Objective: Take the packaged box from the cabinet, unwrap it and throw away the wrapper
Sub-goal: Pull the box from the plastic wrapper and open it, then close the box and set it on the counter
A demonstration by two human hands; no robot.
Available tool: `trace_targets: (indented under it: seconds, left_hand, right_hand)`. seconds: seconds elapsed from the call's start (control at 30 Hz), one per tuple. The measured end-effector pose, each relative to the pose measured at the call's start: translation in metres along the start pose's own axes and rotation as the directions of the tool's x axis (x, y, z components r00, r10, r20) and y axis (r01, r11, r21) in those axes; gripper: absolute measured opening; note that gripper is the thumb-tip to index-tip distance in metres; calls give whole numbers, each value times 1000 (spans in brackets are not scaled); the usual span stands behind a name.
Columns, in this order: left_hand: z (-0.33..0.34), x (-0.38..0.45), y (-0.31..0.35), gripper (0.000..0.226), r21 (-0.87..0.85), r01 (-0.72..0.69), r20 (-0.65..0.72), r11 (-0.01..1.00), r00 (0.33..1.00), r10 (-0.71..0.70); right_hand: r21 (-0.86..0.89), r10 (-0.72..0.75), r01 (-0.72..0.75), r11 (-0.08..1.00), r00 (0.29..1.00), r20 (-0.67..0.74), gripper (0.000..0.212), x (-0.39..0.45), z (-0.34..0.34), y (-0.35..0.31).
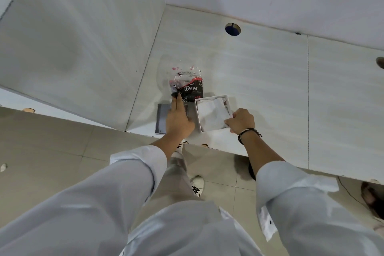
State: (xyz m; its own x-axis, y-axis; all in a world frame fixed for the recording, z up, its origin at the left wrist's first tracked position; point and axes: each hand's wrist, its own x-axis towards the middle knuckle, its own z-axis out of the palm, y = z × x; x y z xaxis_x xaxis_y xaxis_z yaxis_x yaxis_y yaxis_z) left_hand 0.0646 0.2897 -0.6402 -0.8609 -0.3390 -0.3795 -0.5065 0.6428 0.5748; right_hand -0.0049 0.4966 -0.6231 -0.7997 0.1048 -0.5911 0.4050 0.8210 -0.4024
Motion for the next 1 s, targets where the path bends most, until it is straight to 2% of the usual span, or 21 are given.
trace_targets:
  seconds: [0.13, 0.23, 0.27, 0.33, 0.43, 0.47, 0.5, 0.57, 0.6, 0.63, 0.67, 0.73, 0.77, 0.87, 0.93, 1.0]
  left_hand:
    - [-1, 5, 0, 106, 66, -20, 75, 998, 997, 15]
    - [-16, 6, 5, 104, 25, 16, 62, 1000, 998, -18]
    - [-23, 5, 8, 101, -5, 25, 27, 1000, 999, -25]
    - [-44, 3, 18, 90, -65, 2, -136, 998, 991, -11]
    - [-78, -1, 40, 77, -276, -125, -342, 953, 939, 24]
    - [-88, -3, 48, 75, -385, -176, -370, 906, 929, 24]
    - [-93, -4, 55, 72, -503, -214, -378, 837, 926, 10]
    - [-99, -8, 69, 69, -690, -232, -333, 686, 943, -17]
    - [-99, -11, 76, 70, -750, -222, -288, 623, 958, -5]
    - [-97, -13, 80, 73, -797, -204, -235, 568, 972, 20]
    - [-95, -15, 83, 77, -830, -179, -177, 528, 983, 54]
    - [-88, -12, 80, 85, -844, -141, -93, 518, 989, 118]
    - [-82, -8, 75, 89, -839, -128, -69, 528, 989, 130]
    - [-66, -2, 55, 101, -770, -17, -2, 638, 1000, 25]
    - [-51, -3, 44, 106, -702, 109, 85, 704, 994, -70]
    - [-34, -2, 30, 118, -676, 183, 169, 713, 981, -92]
  right_hand:
    - [-19, -30, 29, 999, 998, -58, 15, -7, 1, -7]
    - [-34, -60, 54, 998, 975, -216, 39, -25, -1, -12]
    - [-29, -92, 88, 996, 956, -278, 39, -31, -1, -14]
    - [-10, -203, 215, 977, 901, -384, 32, -42, -2, -22]
    - [129, -359, 465, 876, 808, -467, 23, -54, -3, -41]
    - [221, -366, 503, 836, 809, -460, 25, -58, -6, -50]
    - [329, -346, 490, 807, 844, -409, 31, -60, -9, -60]
    - [556, -292, 322, 766, 945, -146, 54, -60, -19, -78]
    - [664, -295, 199, 721, 955, 35, 64, -59, -23, -85]
    - [753, -332, 91, 652, 927, 176, 66, -55, -26, -86]
    - [827, -376, 6, 563, 893, 249, 61, -53, -29, -85]
    - [907, -400, -31, 420, 891, 216, 44, -47, -36, -76]
    - [912, -377, 23, 409, 914, 147, 34, -44, -39, -67]
    - [836, -300, 202, 509, 953, -47, 20, -33, -39, -37]
    - [745, -243, 252, 617, 962, -124, 19, -28, -27, -17]
    - [620, -214, 281, 733, 960, -181, 23, -28, -10, -5]
